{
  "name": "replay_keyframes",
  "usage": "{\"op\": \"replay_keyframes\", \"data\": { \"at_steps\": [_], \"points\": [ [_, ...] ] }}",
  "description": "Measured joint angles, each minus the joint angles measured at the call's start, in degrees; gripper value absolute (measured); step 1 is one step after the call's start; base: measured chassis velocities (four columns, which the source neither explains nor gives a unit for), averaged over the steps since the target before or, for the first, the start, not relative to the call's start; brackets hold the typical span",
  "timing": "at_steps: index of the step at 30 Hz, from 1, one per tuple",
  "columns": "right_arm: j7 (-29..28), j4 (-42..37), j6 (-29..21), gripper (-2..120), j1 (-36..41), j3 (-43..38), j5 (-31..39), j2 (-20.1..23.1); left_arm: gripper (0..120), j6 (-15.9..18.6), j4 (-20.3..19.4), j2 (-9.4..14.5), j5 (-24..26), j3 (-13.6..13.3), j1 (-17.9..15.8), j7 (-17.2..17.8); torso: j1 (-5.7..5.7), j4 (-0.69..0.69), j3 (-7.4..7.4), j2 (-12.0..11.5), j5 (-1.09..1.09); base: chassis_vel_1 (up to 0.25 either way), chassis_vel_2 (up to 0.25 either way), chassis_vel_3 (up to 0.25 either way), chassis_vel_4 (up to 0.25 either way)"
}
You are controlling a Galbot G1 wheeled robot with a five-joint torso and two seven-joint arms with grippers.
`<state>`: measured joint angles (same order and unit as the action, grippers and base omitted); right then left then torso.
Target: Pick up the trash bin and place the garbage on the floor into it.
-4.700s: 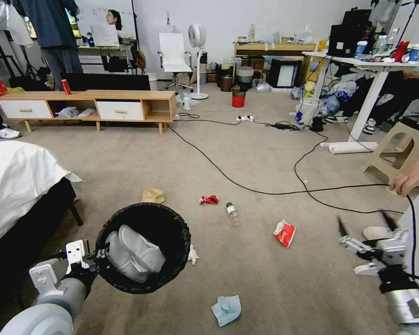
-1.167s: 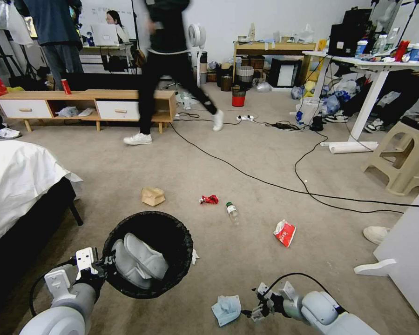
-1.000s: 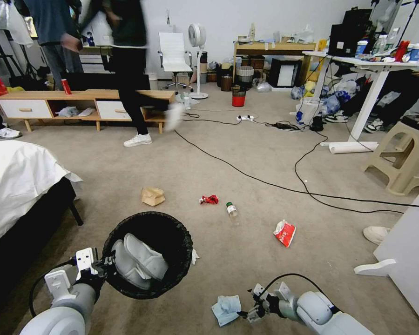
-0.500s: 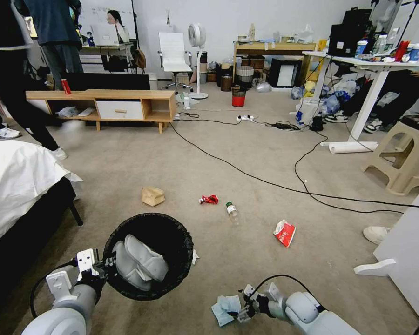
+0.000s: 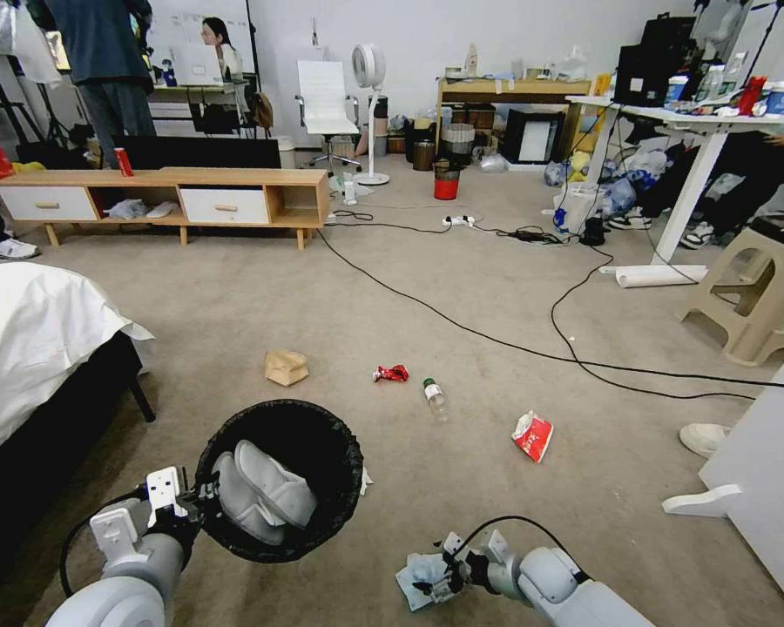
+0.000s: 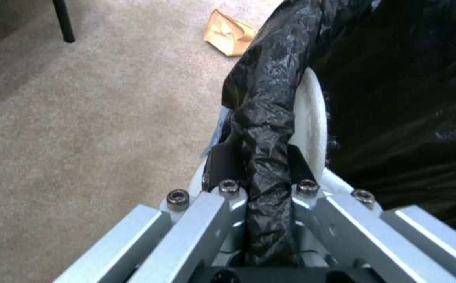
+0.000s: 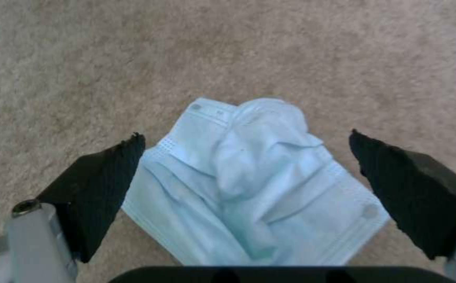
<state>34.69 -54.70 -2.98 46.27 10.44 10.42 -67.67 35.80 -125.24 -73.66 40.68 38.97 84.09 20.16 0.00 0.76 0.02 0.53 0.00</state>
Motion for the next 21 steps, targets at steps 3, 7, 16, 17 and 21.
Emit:
{"op": "replay_keyframes", "data": {
  "at_steps": [3, 7, 16, 17, 21],
  "points": [
    [-0.11, 0.61, 0.31, 87, 0.14, 0.13, -0.38, -0.33, 3, -0.04, 0.00, -0.01, -0.03, 0.00, 0.00, -0.05, 0.00, 0.00, 0.00, 0.00, 0.00, 0.000, 0.000, 0.000, 0.000],
    [-0.13, 1.40, 0.83, 70, 0.31, 0.16, -0.54, -0.83, 3, -0.12, 0.00, -0.07, -0.11, -0.05, 0.09, -0.10, 0.00, 0.00, 0.00, 0.00, 0.00, 0.000, 0.000, 0.000, 0.000],
    [-0.43, 1.46, 1.05, 39, 1.06, -0.50, 0.04, -0.66, 3, -0.45, -0.05, -0.28, -0.43, -0.08, 0.35, -0.18, 0.00, 0.00, 0.00, 0.00, 0.00, 0.000, 0.000, 0.000, 0.000],
    [-0.47, 1.42, 1.23, 34, 1.18, -0.66, 0.32, -0.52, 3, -0.54, -0.11, -0.32, -0.53, -0.07, 0.43, -0.22, 0.00, 0.00, 0.00, 0.00, 0.00, 0.000, 0.000, 0.000, 0.000],
    [-0.50, 1.32, 1.44, 25, 1.22, -0.91, 1.13, -0.34, 3, -0.69, -0.19, -0.38, -0.74, -0.07, 0.46, -0.31, 0.00, 0.00, 0.00, 0.00, 0.00, 0.000, 0.000, 0.000, 0.000]
  ]
}}
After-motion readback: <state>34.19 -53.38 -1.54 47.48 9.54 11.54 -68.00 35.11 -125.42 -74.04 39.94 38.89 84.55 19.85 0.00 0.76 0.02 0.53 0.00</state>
